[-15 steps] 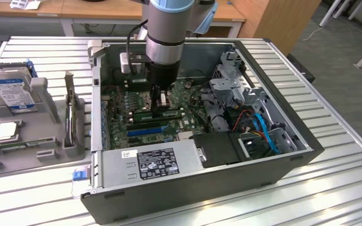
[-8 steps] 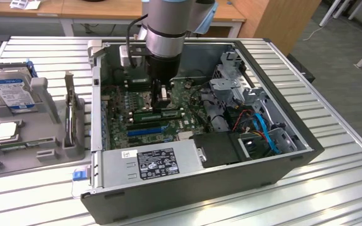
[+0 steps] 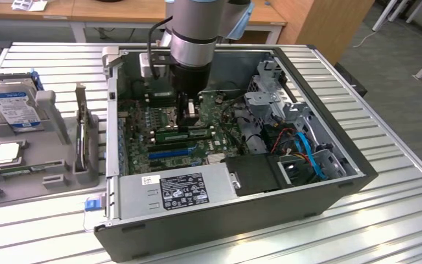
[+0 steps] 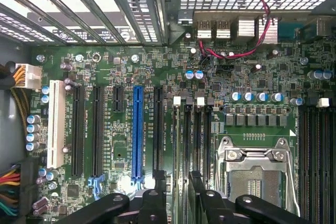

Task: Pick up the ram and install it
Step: 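Insert the ram into the slot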

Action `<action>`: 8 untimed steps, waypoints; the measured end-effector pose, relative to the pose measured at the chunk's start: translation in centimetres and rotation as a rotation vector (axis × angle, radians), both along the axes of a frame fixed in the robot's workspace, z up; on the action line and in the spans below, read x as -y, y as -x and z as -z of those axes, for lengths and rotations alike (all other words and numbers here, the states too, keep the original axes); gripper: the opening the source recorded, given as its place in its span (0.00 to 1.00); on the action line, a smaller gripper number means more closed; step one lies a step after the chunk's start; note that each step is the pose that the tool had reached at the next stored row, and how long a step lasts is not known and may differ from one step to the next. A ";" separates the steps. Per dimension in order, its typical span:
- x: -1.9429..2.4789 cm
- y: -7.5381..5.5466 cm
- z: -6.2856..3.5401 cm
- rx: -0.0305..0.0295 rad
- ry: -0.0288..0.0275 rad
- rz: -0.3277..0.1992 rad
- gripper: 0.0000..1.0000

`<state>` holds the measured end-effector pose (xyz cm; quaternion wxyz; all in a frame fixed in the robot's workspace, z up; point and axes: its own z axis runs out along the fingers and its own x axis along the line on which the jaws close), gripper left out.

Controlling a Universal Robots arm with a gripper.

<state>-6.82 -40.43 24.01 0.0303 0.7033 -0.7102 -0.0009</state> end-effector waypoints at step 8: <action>0.00 0.0 -2.17 0.0000 0.0000 0.000 0.31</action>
